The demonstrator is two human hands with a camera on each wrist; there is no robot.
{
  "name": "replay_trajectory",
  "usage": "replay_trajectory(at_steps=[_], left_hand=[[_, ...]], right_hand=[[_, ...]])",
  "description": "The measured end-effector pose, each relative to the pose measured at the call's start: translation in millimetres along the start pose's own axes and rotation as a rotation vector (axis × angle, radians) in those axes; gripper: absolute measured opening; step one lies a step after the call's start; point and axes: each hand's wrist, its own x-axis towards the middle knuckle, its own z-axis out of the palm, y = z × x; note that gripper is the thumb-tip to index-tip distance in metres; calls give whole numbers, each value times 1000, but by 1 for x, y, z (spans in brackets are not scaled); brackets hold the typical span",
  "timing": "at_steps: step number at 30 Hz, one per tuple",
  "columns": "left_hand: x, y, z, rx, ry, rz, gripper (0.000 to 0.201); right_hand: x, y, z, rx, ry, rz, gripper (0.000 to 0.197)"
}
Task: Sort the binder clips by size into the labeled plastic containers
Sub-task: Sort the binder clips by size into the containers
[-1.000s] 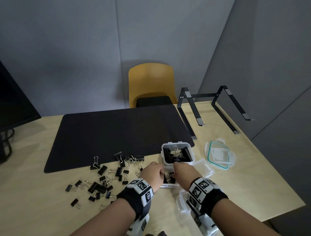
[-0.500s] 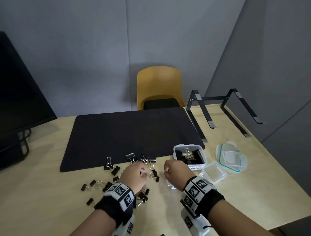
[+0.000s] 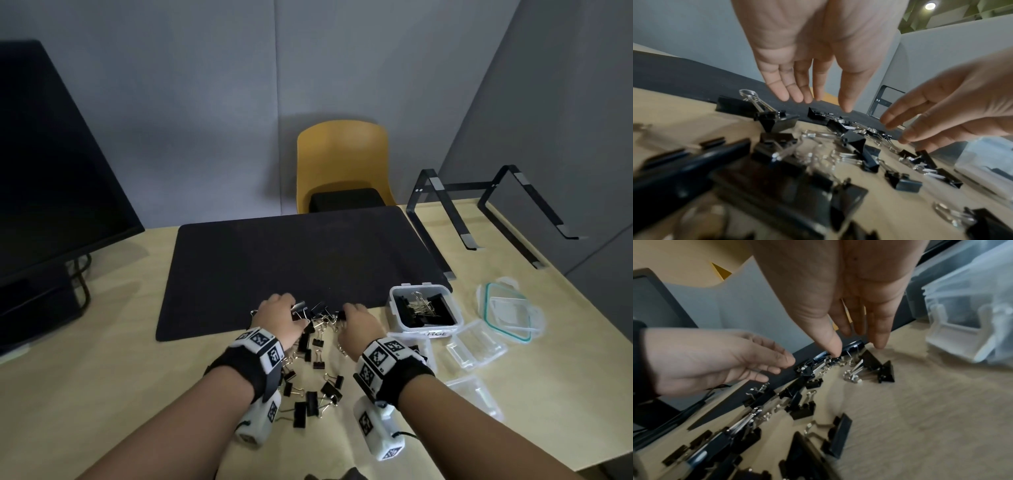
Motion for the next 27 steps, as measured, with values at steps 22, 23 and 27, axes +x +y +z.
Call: replay_trajectory(at_steps=[22, 23, 27], left_hand=[[8, 9, -4, -142, -88, -1, 34], [6, 11, -6, -173, -78, 8, 34], [-4, 21, -12, -258, -50, 13, 21]], right_hand=[[-15, 0, -7, 10, 30, 28, 45], [-18, 1, -10, 13, 29, 31, 43], [-31, 10, -25, 28, 56, 8, 31]])
